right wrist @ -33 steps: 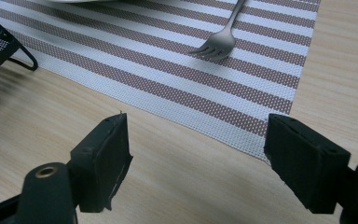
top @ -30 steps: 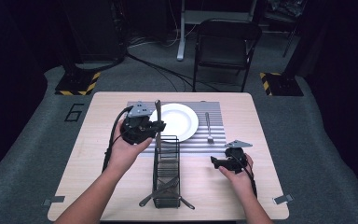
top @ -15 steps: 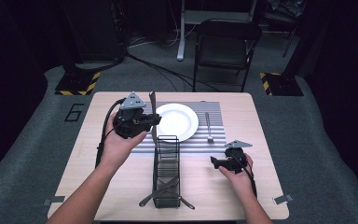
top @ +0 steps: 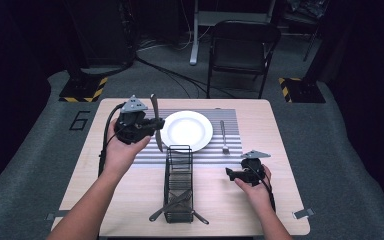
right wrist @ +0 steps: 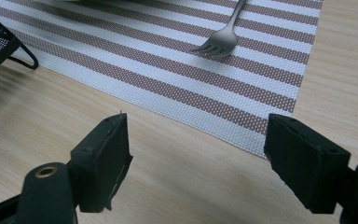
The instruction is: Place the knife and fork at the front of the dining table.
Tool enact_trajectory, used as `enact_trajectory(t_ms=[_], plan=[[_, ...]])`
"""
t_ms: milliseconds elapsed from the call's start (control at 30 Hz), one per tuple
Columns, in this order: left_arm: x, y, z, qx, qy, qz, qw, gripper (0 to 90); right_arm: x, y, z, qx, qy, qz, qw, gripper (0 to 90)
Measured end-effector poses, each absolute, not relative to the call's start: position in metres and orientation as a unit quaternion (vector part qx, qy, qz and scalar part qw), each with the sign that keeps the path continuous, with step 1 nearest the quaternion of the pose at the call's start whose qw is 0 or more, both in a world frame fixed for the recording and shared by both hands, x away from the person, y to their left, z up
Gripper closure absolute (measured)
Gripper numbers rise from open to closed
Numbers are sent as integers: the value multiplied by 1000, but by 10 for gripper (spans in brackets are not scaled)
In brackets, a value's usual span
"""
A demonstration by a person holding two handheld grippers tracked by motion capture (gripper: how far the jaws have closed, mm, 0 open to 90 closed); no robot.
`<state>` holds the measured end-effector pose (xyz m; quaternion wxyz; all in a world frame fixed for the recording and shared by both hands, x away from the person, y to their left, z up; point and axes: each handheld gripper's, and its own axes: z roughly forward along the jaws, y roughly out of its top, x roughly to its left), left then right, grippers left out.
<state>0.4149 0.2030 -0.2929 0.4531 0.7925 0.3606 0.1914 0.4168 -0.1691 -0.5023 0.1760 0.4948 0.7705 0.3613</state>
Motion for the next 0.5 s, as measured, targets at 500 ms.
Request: enact_trajectory(t_ms=[500], plan=[[434,224,-307,774,400,218,440,825,417,-169,-503,498,768,363,176,217]])
